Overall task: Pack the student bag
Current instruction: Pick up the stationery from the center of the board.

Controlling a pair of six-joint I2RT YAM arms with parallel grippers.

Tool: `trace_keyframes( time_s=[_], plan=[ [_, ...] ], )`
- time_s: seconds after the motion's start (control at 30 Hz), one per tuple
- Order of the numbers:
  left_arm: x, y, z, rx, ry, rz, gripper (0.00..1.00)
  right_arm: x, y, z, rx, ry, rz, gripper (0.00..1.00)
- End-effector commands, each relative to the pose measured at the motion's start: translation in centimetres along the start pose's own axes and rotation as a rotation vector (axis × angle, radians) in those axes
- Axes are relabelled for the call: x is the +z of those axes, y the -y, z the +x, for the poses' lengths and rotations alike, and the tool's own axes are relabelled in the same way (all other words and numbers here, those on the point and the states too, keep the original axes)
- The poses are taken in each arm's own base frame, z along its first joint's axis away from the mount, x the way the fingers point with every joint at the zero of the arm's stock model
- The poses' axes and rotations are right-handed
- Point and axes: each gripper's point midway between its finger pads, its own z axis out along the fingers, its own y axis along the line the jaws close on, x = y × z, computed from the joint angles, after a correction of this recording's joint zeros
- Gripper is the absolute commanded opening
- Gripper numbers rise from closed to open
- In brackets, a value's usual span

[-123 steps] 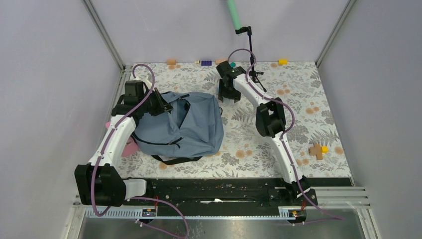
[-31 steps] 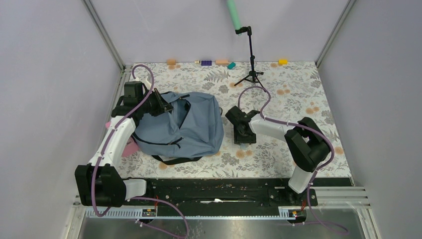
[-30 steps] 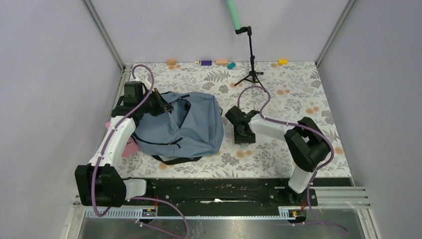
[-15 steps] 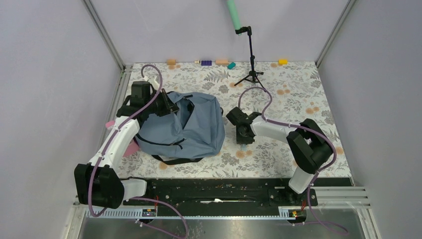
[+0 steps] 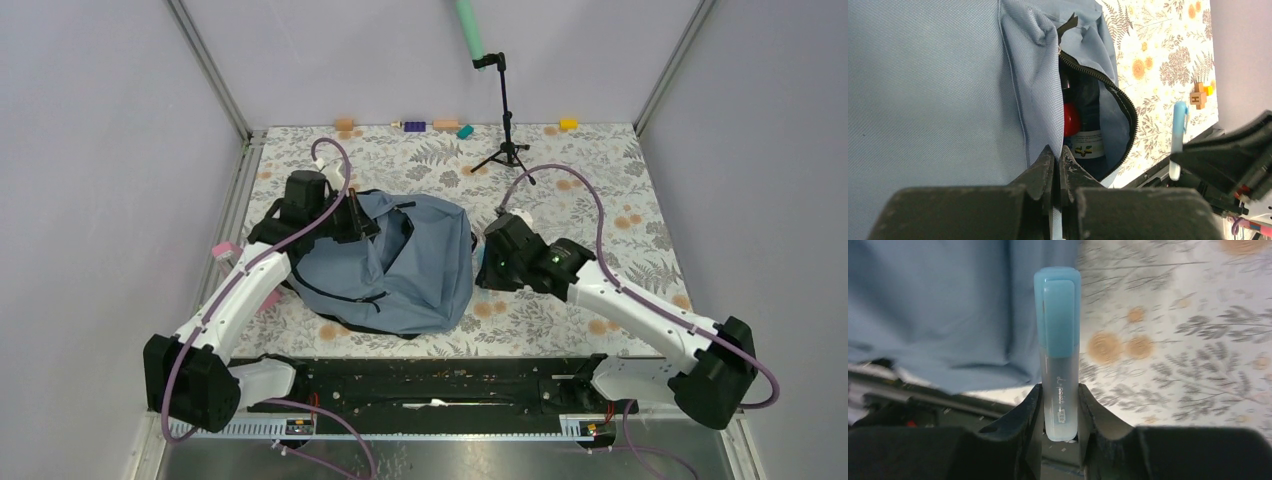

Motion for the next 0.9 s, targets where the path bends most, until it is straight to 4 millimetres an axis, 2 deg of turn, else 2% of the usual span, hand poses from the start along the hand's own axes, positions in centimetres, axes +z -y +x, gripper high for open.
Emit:
trace_keyframes(
  time_s=[0.0, 0.1, 0.2, 0.3, 0.4, 0.47, 0.7, 0.87],
  plan=[
    [-2.3, 2.9, -3.1, 0.07, 0.151, 0.09, 0.0, -4.4, -6.3, 0.6, 0.05, -0.018, -0.208, 0.0],
    [-2.2, 3.2, -2.8, 0.061, 0.134, 0.112, 0.0, -6.6, -10.8, 1.2, 0.053, -0.027, -0.323, 0.0],
    [-2.5, 3.2, -2.7, 0.065, 0.141, 0.109, 0.0, -7.9, -15.1, 1.4, 0.07, -0.043, -0.421, 0.0],
    [-2.5, 3.1, -2.8, 0.072, 0.147, 0.102, 0.0, -8.4, -19.0, 1.4, 0.105, -0.058, -0.52, 0.0],
    [-2.5, 3.0, -2.8, 0.077, 0.147, 0.1, 0.0, -8.0, -21.8, 1.1, 0.149, -0.068, -0.576, 0.0],
    [-2.4, 2.8, -2.8, 0.08, 0.149, 0.093, 0.0, -7.4, -22.9, 0.7, 0.196, -0.061, -0.587, 0.0],
    [-2.6, 2.7, -3.0, 0.097, 0.159, 0.079, 0.0, -5.6, -24.6, -1.6, 0.33, 0.011, -0.576, 0.0],
    [-2.6, 2.7, -2.8, 0.092, 0.147, 0.078, 0.0, -2.6, -24.8, -2.3, 0.402, -0.008, -0.519, 0.0]
  ],
)
